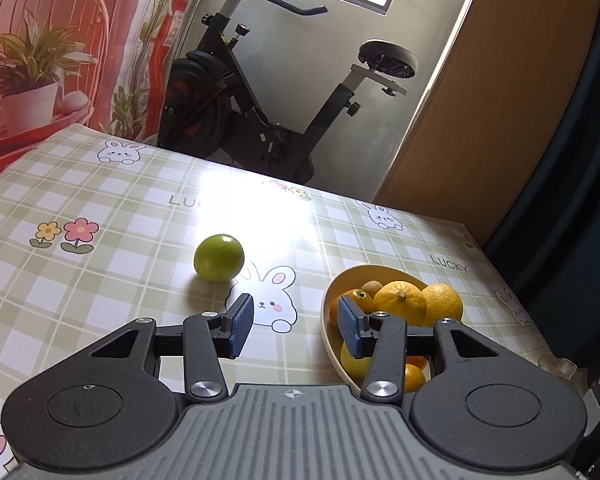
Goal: Organize fruits
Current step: 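Move both grippers toward the remaining green lime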
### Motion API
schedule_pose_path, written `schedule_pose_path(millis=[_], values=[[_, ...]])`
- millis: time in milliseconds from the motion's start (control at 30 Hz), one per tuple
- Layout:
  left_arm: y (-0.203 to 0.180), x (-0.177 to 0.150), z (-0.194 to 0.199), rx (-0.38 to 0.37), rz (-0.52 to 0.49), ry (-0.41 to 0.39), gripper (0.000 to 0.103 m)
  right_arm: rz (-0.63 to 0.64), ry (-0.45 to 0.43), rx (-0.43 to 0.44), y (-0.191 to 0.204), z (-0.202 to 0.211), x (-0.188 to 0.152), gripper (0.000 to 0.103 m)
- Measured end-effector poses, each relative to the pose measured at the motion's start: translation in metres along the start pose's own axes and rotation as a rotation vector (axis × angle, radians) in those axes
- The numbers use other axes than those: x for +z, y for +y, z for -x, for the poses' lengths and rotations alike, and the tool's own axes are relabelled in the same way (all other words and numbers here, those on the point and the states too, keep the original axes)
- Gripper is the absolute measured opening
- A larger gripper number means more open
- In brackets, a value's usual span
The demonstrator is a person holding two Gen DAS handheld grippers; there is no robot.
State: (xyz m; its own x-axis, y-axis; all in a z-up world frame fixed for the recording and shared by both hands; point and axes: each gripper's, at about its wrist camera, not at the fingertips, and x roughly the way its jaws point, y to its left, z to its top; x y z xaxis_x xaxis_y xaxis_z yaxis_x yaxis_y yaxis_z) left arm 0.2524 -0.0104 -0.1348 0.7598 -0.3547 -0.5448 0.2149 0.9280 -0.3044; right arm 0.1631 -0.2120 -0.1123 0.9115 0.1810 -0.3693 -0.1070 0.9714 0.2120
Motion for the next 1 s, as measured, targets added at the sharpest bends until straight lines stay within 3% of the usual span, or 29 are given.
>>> schedule_pose_path(millis=[233, 400, 600, 800, 1000], values=[[0.021, 0.025, 0.019, 0.051, -0.029, -0.052, 0.049, 0.080, 0.034, 0.075, 0.042, -0.017, 0.004, 0.063], [0.044, 0.036, 0.026, 0.079, -0.041, -0.077, 0.057, 0.086, 0.065, 0.130, 0.074, -0.049, 0.011, 0.063], [0.078, 0.042, 0.027, 0.112, -0.035, -0.073, 0.057, 0.153, 0.102, 0.175, 0.117, -0.092, 0.012, 0.063], [0.103, 0.056, 0.011, 0.089, 0.012, -0.077, 0.057, 0.192, 0.147, 0.110, 0.136, -0.133, 0.013, 0.063], [0.112, 0.053, -0.018, 0.028, 0.043, -0.015, 0.057, 0.264, 0.192, -0.004, 0.144, -0.164, 0.005, 0.062]])
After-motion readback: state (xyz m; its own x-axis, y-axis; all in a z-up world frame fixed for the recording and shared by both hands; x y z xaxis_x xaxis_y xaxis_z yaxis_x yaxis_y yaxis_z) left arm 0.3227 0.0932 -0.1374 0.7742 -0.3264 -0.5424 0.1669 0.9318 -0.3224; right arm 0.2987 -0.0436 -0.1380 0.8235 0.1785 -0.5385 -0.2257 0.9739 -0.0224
